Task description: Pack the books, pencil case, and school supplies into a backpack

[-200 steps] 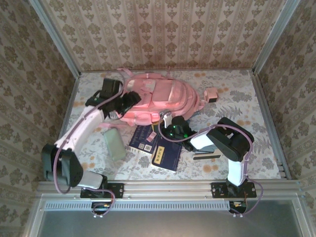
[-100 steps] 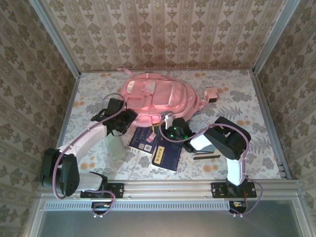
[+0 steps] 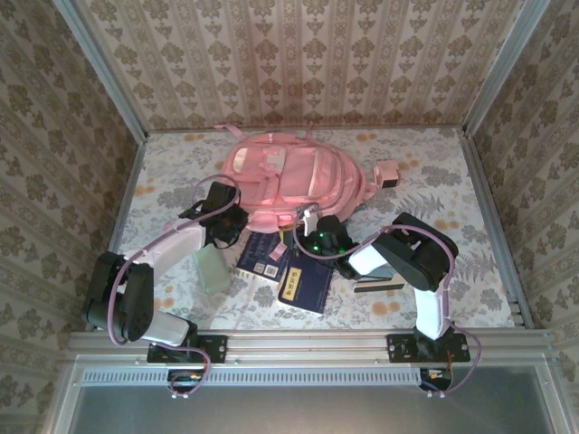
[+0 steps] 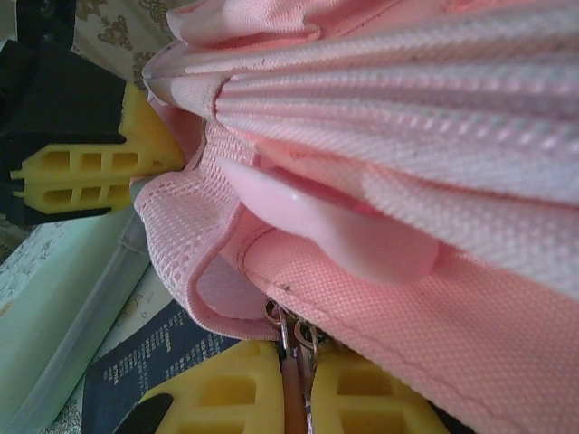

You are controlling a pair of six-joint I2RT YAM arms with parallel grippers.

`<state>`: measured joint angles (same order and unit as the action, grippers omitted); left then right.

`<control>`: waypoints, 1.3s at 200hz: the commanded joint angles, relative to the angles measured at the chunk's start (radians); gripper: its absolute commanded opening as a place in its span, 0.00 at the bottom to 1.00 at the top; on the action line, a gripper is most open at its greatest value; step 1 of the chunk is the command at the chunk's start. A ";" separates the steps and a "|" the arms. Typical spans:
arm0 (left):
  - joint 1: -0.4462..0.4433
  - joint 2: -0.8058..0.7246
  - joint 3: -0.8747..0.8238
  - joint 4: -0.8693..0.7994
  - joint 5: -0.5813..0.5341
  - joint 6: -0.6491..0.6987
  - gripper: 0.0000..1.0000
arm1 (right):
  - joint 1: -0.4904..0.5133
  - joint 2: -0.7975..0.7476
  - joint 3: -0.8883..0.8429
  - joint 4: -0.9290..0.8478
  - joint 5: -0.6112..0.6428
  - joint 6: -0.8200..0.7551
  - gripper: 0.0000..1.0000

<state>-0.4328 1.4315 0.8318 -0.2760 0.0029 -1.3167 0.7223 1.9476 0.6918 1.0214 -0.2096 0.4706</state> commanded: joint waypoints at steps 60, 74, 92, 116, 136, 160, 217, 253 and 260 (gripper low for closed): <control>0.028 -0.100 0.011 -0.039 -0.120 0.027 0.00 | -0.044 -0.133 -0.086 -0.095 0.088 -0.072 0.09; 0.026 -0.093 0.010 -0.025 -0.107 0.025 0.00 | -0.040 -0.137 -0.067 -0.122 0.023 -0.087 0.15; 0.015 -0.077 0.013 -0.012 -0.090 0.022 0.00 | -0.032 -0.138 -0.030 -0.160 -0.067 -0.091 0.27; 0.008 -0.068 0.020 -0.006 -0.080 0.020 0.00 | -0.033 -0.138 -0.026 -0.123 -0.170 -0.073 0.52; 0.009 -0.074 0.012 -0.004 -0.079 0.022 0.00 | -0.067 -0.154 -0.078 -0.010 -0.171 0.016 0.62; 0.012 -0.082 0.002 0.002 -0.075 0.020 0.00 | -0.129 -0.139 -0.078 -0.027 -0.156 0.133 0.55; 0.019 -0.094 0.006 -0.005 -0.056 0.025 0.00 | -0.135 -0.123 -0.103 -0.080 -0.129 0.059 0.24; 0.017 -0.106 0.010 -0.009 -0.041 0.022 0.00 | -0.045 -0.187 -0.146 -0.108 0.031 -0.243 0.39; 0.017 -0.110 0.009 -0.011 -0.040 0.022 0.00 | -0.019 -0.194 -0.167 -0.072 0.081 -0.313 0.40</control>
<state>-0.4236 1.3613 0.8314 -0.2836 -0.0372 -1.3056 0.6346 1.8099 0.5781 0.9234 -0.2813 0.4232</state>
